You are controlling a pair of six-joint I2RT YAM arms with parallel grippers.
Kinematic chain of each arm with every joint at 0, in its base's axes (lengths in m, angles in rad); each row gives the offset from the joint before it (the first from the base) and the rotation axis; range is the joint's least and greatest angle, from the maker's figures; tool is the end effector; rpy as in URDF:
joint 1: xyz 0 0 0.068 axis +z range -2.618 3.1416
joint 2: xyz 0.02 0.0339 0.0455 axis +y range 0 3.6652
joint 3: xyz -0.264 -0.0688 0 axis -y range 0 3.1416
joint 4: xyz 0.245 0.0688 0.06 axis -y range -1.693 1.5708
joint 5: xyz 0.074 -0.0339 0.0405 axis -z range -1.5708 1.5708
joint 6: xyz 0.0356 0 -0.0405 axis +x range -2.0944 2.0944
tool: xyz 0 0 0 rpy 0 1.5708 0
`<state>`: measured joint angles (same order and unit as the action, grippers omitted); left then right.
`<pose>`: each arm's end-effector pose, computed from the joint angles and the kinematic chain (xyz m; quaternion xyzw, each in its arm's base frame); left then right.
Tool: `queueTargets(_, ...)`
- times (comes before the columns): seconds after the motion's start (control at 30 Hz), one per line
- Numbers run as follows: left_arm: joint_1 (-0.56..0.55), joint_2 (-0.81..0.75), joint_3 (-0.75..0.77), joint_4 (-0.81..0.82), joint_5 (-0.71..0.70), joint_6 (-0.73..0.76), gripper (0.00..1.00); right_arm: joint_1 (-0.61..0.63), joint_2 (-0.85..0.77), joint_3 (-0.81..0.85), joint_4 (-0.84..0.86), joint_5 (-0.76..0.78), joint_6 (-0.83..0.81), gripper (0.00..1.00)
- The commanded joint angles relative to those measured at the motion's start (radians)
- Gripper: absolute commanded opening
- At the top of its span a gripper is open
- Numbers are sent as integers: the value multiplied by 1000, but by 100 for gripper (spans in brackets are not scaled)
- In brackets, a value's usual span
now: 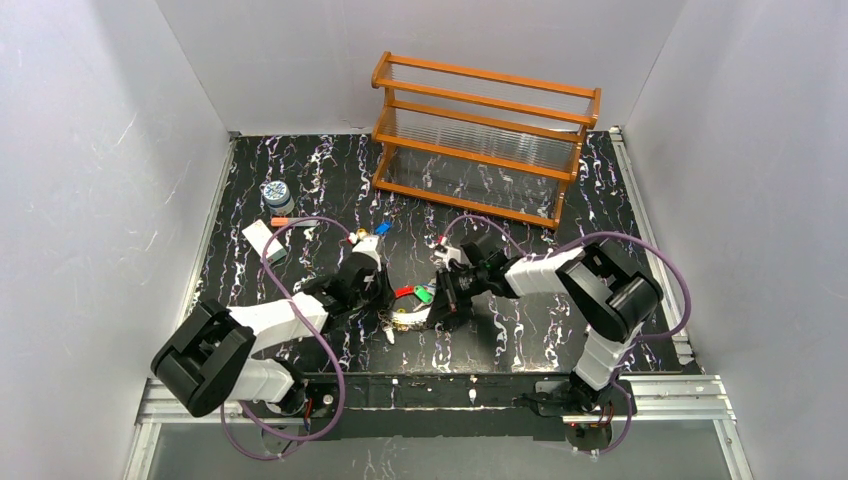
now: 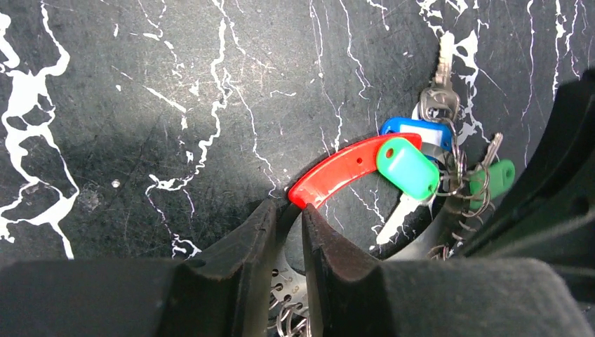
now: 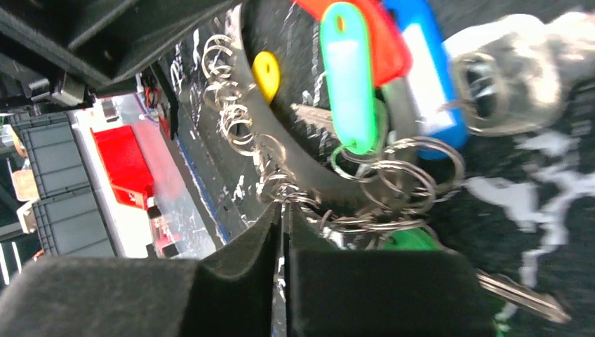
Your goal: Put the keys on the keyring
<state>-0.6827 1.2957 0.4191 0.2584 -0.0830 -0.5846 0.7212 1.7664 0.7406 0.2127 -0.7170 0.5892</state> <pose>0.1884 -0.1494 0.1542 0.0245 0.8878 -0.2415 0.3910 0.2241 0.2282 0.1208 -0.1869 0.8596 0.4695 0.0760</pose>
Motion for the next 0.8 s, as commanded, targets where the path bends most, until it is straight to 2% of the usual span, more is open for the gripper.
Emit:
queueTargets(0.0, -4, 10, 46, -101, -42, 75, 22, 42, -76, -26, -4, -11, 21, 19)
queueTargets(0.13, -5, -22, 48, -108, -36, 87, 29, 39, -147, -27, -60, 26, -17, 43)
queueTargets(0.27, -4, -84, 32, -108, -4, 87, 33, 17, -206, -25, -96, 57, -46, 54)
queueTargets(0.4, -5, -188, -12, -90, 18, 84, 35, -14, -247, -12, -143, 99, -84, 58)
queueTargets(0.77, -2, -508, -179, -37, 13, -18, 32, -39, -257, 33, -264, 181, -148, 59)
